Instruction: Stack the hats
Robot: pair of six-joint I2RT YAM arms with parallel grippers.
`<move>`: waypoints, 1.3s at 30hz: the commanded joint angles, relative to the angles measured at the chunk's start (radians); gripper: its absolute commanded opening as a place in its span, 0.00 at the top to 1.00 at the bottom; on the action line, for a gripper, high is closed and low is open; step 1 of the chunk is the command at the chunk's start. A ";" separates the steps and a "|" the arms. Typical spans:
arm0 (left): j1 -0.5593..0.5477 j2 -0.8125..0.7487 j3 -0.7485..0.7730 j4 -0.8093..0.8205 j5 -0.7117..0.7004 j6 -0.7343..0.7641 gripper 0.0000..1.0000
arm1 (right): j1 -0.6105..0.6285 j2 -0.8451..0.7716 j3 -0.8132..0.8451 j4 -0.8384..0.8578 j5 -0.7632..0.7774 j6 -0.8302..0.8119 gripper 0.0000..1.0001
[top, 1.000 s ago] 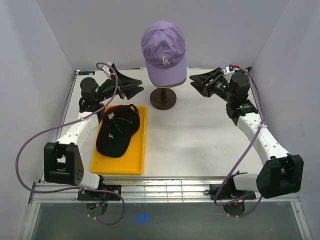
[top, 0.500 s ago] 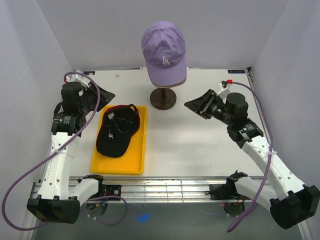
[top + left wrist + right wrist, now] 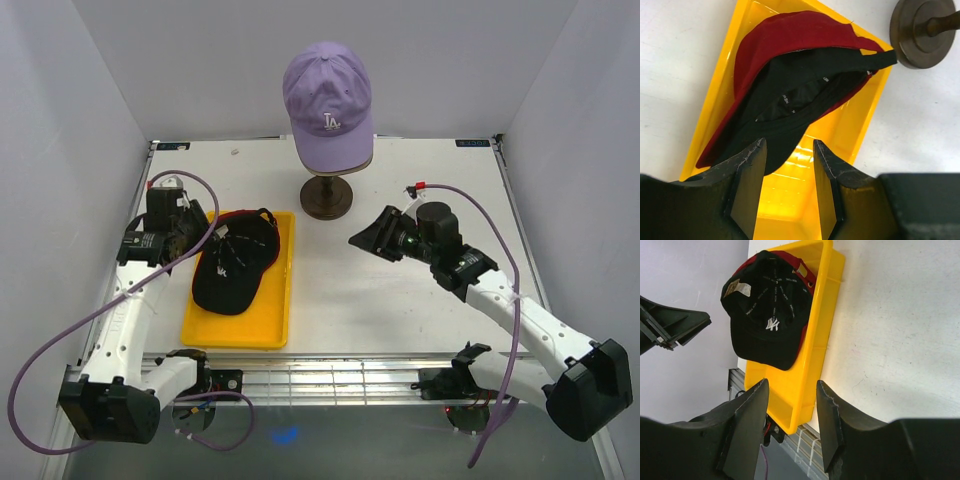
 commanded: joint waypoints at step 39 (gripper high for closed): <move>-0.002 0.126 -0.059 0.066 -0.065 0.129 0.68 | 0.063 0.093 -0.042 0.145 0.024 0.003 0.52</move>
